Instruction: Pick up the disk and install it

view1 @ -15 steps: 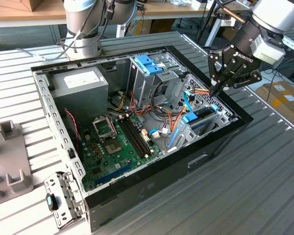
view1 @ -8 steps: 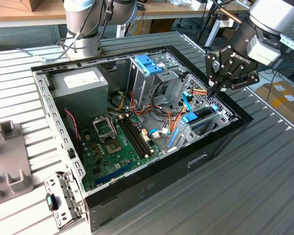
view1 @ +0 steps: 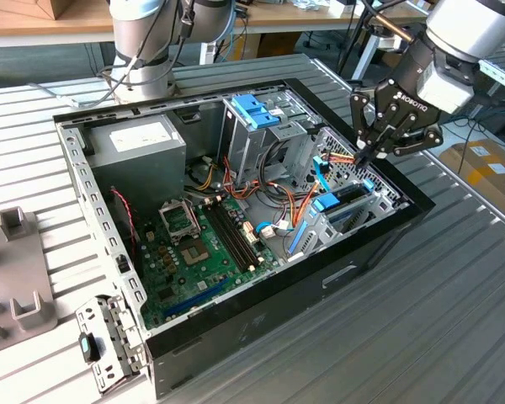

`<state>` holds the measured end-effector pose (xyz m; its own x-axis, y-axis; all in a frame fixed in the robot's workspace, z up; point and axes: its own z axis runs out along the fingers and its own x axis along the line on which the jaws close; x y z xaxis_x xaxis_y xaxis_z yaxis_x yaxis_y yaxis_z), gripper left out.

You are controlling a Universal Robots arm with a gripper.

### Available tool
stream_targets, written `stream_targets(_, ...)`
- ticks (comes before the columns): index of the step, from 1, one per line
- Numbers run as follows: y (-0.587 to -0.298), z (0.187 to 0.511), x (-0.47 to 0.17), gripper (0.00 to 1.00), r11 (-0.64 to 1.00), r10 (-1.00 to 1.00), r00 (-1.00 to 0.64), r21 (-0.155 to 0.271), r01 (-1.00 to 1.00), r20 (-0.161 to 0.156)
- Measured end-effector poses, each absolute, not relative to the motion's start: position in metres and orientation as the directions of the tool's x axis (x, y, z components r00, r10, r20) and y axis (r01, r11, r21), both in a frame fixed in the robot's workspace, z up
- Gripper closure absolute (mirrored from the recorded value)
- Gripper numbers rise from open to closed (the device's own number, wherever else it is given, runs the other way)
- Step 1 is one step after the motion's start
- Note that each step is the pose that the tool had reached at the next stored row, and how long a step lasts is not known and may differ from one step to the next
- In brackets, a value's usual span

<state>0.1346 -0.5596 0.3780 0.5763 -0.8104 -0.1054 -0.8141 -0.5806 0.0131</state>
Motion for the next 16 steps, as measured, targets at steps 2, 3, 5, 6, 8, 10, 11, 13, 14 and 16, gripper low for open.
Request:
stream_targets(2, -0.5596, 0.3766, 0.1346, 0.83, -0.547, -0.833, 0.542, 0.013, -0.837, -0.106)
stream_targets(3, -0.5596, 0.376, 0.1346, 0.83, -0.534, -0.842, 0.53, 0.013, -0.846, -0.106)
stream_targets(5, -0.5596, 0.375, 0.1346, 0.83, -0.507, -0.858, 0.503, 0.013, -0.862, -0.105)
stream_targets(6, -0.5596, 0.3742, 0.1346, 0.83, -0.487, -0.869, 0.483, 0.013, -0.873, -0.105)
stream_targets(8, -0.5596, 0.3729, 0.1346, 0.83, -0.459, -0.884, 0.455, 0.013, -0.889, -0.105)
stream_targets(10, -0.5596, 0.3711, 0.1346, 0.83, -0.43, -0.898, 0.427, 0.013, -0.902, -0.105)
stream_targets(11, -0.5596, 0.3706, 0.1346, 0.83, -0.423, -0.902, 0.419, 0.013, -0.906, -0.105)
stream_targets(13, -0.5596, 0.369, 0.1346, 0.83, -0.396, -0.914, 0.392, 0.013, -0.918, -0.105)
stream_targets(14, -0.5596, 0.3685, 0.1346, 0.83, -0.385, -0.918, 0.381, 0.013, -0.923, -0.105)
stream_targets(16, -0.5596, 0.3676, 0.1346, 0.83, -0.356, -0.93, 0.353, 0.013, -0.934, -0.105)
